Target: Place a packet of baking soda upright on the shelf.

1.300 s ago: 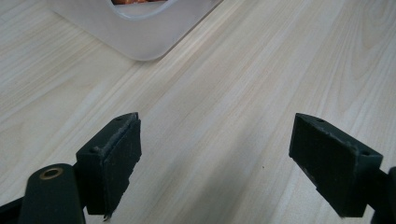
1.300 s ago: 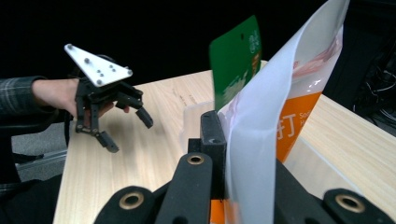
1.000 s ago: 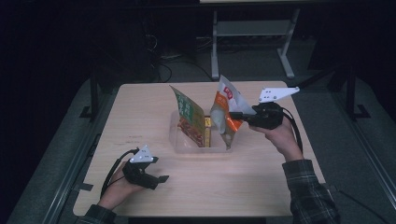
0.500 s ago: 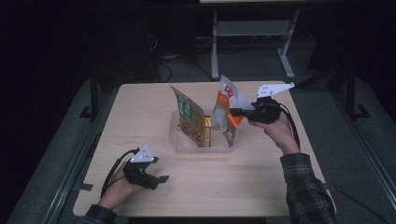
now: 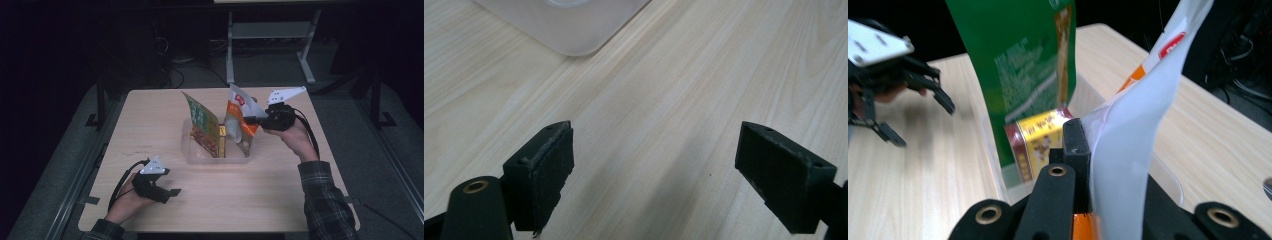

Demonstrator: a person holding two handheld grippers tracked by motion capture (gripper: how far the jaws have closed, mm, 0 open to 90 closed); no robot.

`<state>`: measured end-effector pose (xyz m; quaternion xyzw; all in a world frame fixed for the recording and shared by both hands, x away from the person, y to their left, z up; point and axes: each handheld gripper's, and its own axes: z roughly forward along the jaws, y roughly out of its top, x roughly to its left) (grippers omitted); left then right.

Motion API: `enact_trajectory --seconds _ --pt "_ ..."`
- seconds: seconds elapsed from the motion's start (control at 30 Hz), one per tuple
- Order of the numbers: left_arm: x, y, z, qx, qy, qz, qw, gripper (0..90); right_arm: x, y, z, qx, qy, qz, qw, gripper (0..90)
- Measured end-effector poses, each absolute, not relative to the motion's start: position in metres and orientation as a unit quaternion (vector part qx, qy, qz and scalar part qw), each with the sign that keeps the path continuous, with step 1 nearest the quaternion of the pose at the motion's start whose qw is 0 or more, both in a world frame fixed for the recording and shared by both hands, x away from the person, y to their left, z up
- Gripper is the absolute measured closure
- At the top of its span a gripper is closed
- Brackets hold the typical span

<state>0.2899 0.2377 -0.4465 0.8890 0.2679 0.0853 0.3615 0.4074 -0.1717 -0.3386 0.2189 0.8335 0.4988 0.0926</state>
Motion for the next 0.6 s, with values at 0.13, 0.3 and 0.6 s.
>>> enact_trajectory --seconds 0.13,0.3,0.6 --pt "0.29 0.237 -0.447 0.888 0.27 0.082 0.364 15.2 0.409 -0.173 -0.344 0.224 0.836 0.492 0.092 90.0" --pt "0.289 0.236 -0.448 0.889 0.268 0.08 0.361 15.1 0.41 -0.177 -0.355 0.234 0.839 0.483 0.082 89.6" --pt "0.289 0.234 -0.449 0.893 0.265 0.076 0.356 15.0 0.41 -0.179 -0.358 0.244 0.835 0.486 0.084 84.4"
